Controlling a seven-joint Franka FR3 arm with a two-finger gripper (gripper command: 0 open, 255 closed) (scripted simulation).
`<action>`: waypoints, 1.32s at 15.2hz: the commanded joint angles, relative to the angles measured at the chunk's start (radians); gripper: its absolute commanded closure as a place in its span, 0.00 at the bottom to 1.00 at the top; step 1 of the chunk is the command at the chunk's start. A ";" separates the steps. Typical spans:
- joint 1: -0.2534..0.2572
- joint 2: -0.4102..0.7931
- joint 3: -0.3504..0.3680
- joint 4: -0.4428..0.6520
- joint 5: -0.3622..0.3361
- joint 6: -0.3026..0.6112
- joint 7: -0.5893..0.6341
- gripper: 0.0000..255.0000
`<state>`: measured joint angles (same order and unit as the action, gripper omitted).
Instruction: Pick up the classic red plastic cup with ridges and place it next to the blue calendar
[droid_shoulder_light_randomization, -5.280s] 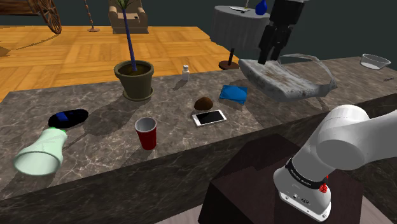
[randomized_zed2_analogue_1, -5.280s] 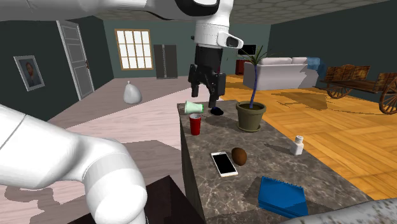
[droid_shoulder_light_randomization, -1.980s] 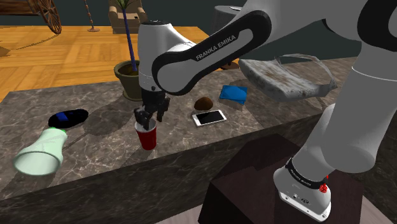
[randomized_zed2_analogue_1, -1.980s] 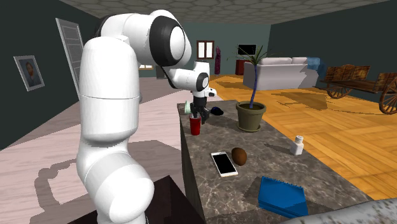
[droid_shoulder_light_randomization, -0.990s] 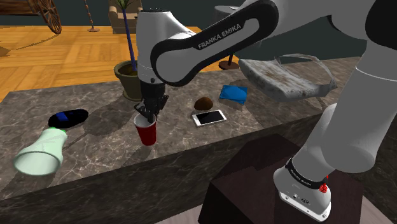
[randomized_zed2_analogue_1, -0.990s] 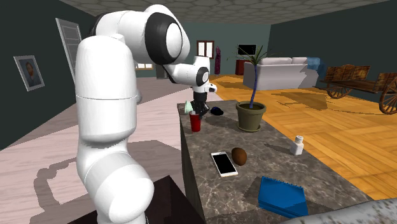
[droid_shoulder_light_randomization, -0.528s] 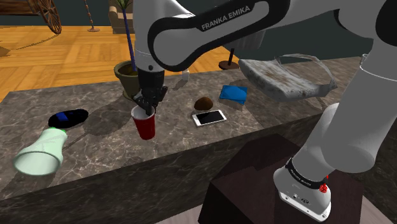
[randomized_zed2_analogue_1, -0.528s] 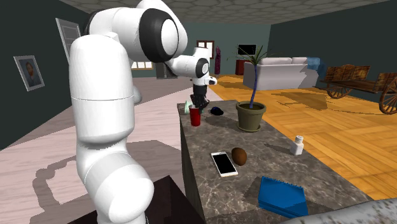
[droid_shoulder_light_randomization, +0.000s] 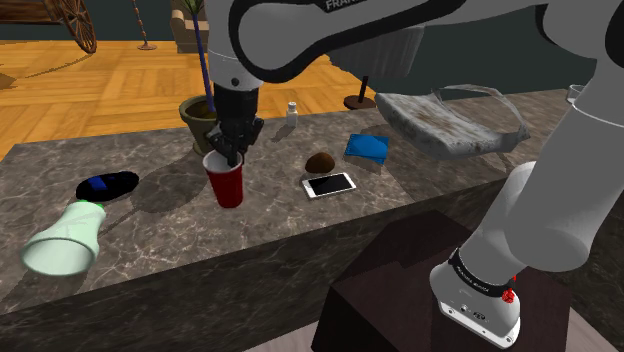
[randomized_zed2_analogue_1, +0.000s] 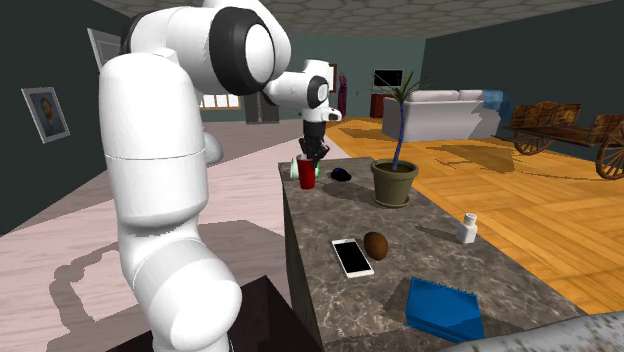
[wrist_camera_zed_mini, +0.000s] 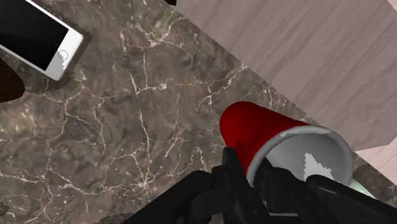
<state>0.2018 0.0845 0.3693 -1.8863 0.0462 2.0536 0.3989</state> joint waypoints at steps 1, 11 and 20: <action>-0.001 -0.004 -0.001 0.027 0.001 -0.031 0.000 1.00; -0.002 -0.019 -0.001 0.144 0.004 -0.162 0.004 1.00; -0.055 -0.188 -0.052 0.009 0.071 -0.196 -0.115 1.00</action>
<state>0.1577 -0.0730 0.3302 -1.8436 0.1053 1.8555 0.3128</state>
